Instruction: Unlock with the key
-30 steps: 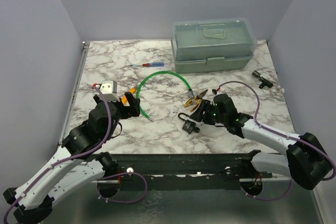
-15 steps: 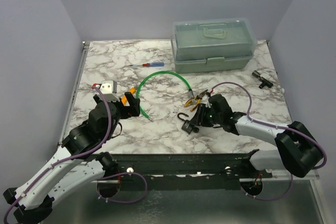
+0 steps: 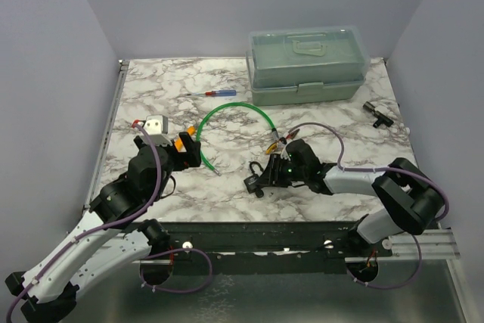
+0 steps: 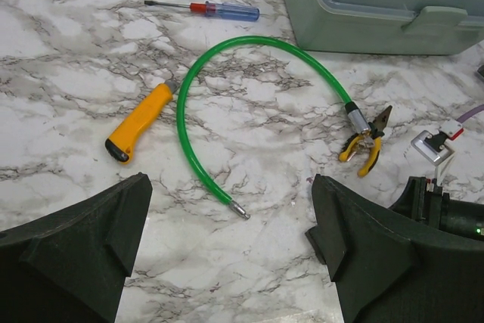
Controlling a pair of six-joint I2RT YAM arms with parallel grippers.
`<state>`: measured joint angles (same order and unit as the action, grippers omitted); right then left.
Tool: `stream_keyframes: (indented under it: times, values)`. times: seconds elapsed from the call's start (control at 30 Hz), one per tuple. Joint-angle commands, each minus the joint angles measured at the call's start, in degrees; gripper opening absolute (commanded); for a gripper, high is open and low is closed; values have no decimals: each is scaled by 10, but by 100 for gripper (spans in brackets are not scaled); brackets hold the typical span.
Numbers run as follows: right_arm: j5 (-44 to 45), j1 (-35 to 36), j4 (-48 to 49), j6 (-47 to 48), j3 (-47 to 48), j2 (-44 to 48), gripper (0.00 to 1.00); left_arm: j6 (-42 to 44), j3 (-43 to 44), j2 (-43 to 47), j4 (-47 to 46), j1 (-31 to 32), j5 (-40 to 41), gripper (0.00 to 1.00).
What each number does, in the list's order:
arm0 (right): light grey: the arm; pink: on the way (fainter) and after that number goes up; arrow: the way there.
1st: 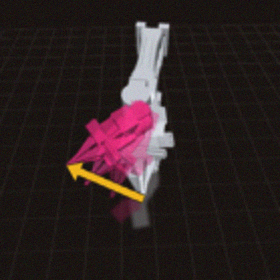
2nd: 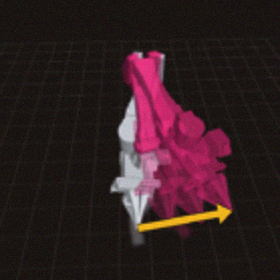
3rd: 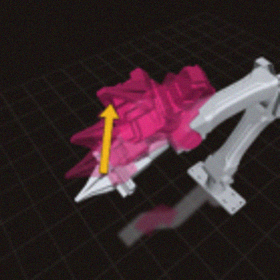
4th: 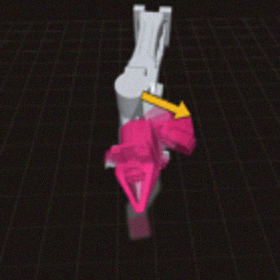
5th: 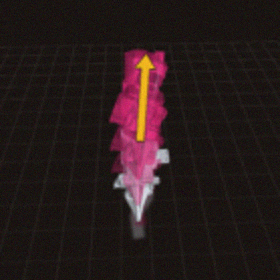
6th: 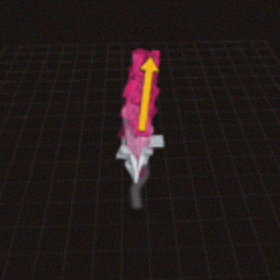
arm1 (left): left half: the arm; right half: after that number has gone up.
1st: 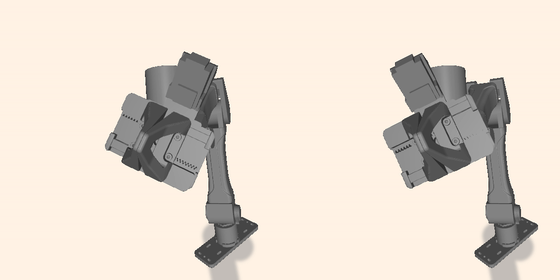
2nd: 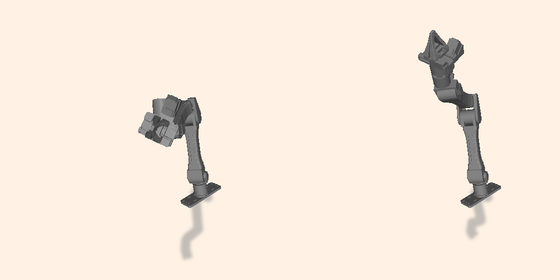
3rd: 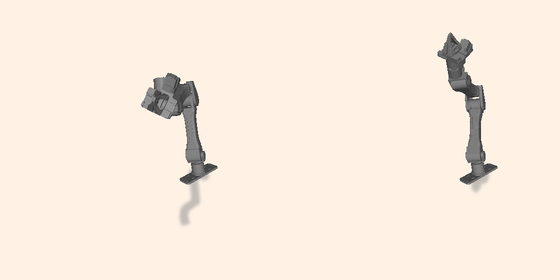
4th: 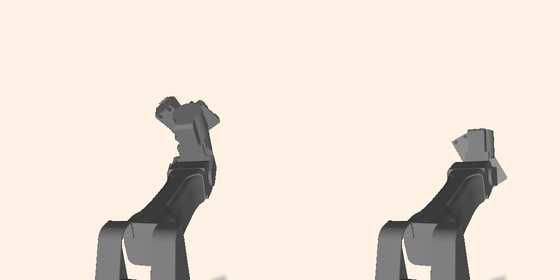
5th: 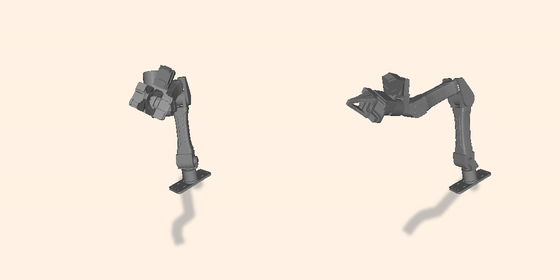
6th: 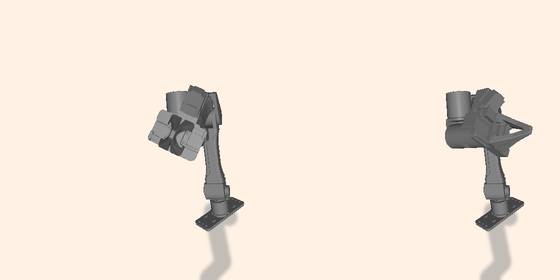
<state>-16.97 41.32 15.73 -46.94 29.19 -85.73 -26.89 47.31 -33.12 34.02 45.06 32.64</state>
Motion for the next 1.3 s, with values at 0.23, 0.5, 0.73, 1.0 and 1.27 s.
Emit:
stream_keyframes:
  times: [0.23, 0.5, 0.73, 1.0, 1.27]
  values:
    - [67, 5, -81, 90, 59, 128, 69, 22, -6, -8, -2, -5, 2, 95]
    - [164, 6, -164, 153, 77, 300, 92, 23, -8, -8, -8, -8, -9, 95]
    - [347, 5, -253, 179, 90, 448, 95, 20, -12, -6, -11, -10, -13, 97]
    - [456, 5, -325, 162, 82, 594, 95, 24, -16, -8, -18, -15, -13, 99]
    - [454, 5, -323, 132, 65, 637, 95, 31, -20, -12, -25, -21, -14, 99]
